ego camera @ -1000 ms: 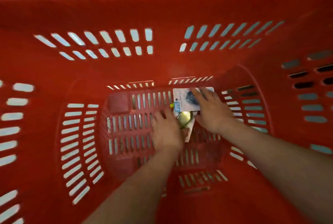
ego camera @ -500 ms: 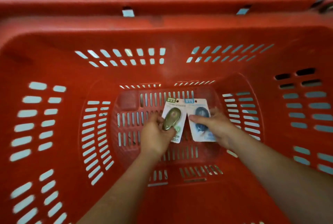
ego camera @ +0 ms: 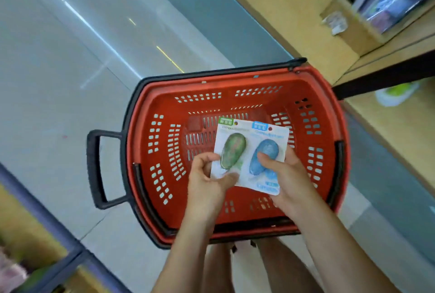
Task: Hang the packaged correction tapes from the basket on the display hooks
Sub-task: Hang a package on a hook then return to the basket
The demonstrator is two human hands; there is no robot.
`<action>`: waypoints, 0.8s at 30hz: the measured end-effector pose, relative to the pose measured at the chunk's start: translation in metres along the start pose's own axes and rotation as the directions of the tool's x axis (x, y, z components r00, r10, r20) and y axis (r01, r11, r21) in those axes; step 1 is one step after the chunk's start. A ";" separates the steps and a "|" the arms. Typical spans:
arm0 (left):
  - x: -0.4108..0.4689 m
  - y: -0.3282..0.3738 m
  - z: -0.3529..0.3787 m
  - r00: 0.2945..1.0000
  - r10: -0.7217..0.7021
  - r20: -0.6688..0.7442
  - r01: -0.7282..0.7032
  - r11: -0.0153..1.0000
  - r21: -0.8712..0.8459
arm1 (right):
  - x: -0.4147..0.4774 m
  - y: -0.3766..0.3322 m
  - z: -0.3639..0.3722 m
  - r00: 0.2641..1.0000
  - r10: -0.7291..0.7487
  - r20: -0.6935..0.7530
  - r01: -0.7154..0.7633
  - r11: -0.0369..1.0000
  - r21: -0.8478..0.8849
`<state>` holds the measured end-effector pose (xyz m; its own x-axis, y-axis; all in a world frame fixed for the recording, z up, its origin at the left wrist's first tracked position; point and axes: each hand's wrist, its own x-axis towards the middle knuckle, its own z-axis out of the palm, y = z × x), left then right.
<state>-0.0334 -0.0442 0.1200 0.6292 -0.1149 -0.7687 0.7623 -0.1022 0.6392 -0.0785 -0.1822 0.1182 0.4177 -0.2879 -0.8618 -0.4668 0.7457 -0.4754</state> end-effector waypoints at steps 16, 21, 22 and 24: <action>-0.256 0.237 -0.027 0.851 0.403 0.336 -0.397 0.913 -0.091 | -0.318 -0.124 0.075 0.791 -0.612 0.003 0.608 0.785 -0.120; -0.316 0.269 -0.010 0.820 0.393 0.417 -0.330 0.919 -0.217 | -0.383 -0.146 0.069 0.843 -0.529 0.098 0.517 0.847 0.120; -0.327 0.273 -0.005 0.807 0.389 0.444 -0.323 0.921 -0.219 | -0.394 -0.151 0.062 0.836 -0.536 0.118 0.522 0.843 0.130; -0.346 0.278 0.005 0.770 0.383 0.509 -0.322 0.924 -0.208 | -0.417 -0.163 0.043 0.791 -0.604 0.095 0.601 0.797 0.057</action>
<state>-0.0398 -0.0380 0.5636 0.6995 -0.6311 -0.3352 0.5327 0.1478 0.8333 -0.1434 -0.1579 0.5620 0.6865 -0.6211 -0.3781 -0.0766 0.4553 -0.8870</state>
